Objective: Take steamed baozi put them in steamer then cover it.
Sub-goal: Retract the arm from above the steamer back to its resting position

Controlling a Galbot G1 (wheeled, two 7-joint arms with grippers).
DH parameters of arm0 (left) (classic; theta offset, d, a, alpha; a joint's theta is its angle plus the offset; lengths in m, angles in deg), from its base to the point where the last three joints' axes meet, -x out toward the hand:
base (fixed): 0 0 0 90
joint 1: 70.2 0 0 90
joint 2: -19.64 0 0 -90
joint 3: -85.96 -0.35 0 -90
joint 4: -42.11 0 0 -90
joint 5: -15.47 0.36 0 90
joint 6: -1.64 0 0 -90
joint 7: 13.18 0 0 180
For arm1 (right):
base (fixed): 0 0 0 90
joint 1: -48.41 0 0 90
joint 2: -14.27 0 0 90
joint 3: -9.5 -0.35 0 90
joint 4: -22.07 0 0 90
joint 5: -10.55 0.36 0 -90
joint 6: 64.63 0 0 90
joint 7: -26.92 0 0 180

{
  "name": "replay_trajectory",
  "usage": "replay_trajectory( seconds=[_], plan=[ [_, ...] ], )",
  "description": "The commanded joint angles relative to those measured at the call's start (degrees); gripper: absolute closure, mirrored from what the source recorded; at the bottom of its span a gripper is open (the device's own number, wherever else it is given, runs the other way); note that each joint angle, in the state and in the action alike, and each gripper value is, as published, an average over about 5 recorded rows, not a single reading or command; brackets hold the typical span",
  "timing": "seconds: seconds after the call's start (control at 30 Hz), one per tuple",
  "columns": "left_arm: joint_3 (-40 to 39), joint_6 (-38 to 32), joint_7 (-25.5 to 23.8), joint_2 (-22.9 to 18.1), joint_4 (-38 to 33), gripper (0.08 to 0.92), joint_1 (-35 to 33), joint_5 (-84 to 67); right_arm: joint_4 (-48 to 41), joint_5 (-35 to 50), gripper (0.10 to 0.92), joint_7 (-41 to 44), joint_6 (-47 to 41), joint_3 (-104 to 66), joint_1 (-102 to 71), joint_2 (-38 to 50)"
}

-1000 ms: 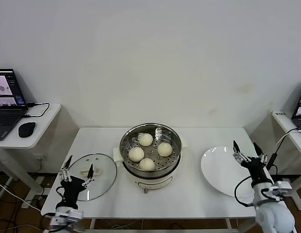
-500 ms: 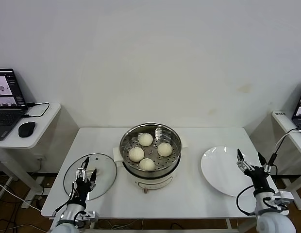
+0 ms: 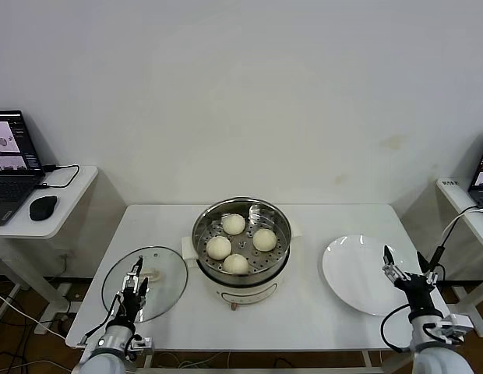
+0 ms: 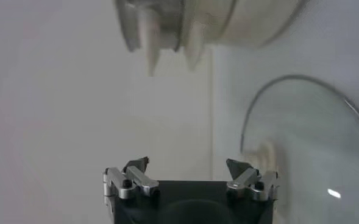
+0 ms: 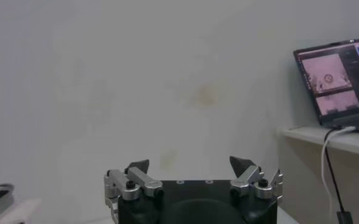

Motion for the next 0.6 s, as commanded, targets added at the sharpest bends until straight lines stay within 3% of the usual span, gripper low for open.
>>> replay_trajectory(
  seconds=[0.03,0.6],
  plan=[
    [-0.31,0.78,-0.02,0.85,5.62,0.177,2.85,1.71,0.21,-0.21,0.202,-0.05,-0.06,-0.32,-0.44,-0.31],
    [-0.83,2.22,0.58,1.57,9.91,0.177,7.92,0.28,-0.23,-1.00,0.203,-0.11,0.16,-0.54,-1.04,-0.69]
  ],
)
